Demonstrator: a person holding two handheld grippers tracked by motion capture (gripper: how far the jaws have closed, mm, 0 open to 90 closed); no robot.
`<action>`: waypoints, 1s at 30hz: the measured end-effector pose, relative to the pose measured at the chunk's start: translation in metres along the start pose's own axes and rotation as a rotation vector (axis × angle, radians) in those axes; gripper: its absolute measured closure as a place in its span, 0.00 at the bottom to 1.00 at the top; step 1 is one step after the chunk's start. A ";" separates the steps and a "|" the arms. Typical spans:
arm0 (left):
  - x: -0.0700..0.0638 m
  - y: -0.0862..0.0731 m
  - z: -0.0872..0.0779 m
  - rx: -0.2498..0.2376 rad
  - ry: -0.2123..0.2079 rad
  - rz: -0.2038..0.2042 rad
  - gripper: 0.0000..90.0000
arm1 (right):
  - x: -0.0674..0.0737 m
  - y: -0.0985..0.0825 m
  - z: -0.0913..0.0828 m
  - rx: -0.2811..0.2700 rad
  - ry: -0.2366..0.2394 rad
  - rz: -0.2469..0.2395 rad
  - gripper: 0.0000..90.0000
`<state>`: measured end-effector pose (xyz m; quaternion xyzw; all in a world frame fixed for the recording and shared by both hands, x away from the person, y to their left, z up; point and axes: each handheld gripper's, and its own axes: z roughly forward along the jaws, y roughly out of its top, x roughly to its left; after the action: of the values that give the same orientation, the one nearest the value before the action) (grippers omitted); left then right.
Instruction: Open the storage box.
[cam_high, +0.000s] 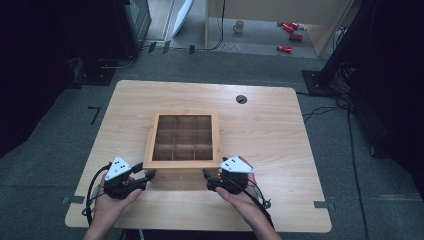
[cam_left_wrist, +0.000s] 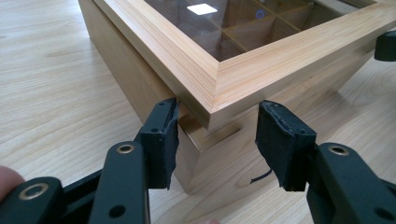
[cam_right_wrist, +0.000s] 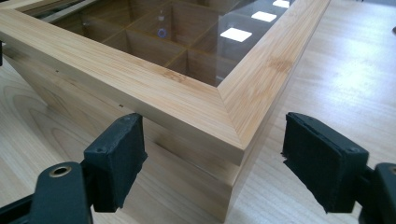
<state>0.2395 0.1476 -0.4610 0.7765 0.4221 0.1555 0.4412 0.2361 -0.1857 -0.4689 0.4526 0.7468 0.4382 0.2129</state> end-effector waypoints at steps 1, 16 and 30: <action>0.000 0.000 0.000 -0.004 -0.004 -0.005 0.55 | 0.000 0.000 0.000 -0.004 -0.002 -0.008 0.24; 0.015 -0.018 -0.003 0.051 0.106 -0.045 0.21 | 0.000 0.019 -0.009 -0.083 -0.008 -0.064 0.24; 0.041 -0.046 0.011 0.188 0.199 -0.108 0.15 | -0.003 0.055 -0.016 -0.152 -0.027 -0.109 0.23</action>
<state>0.2473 0.1859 -0.5103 0.7713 0.5176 0.1675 0.3304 0.2536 -0.1841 -0.4141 0.3996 0.7319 0.4753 0.2805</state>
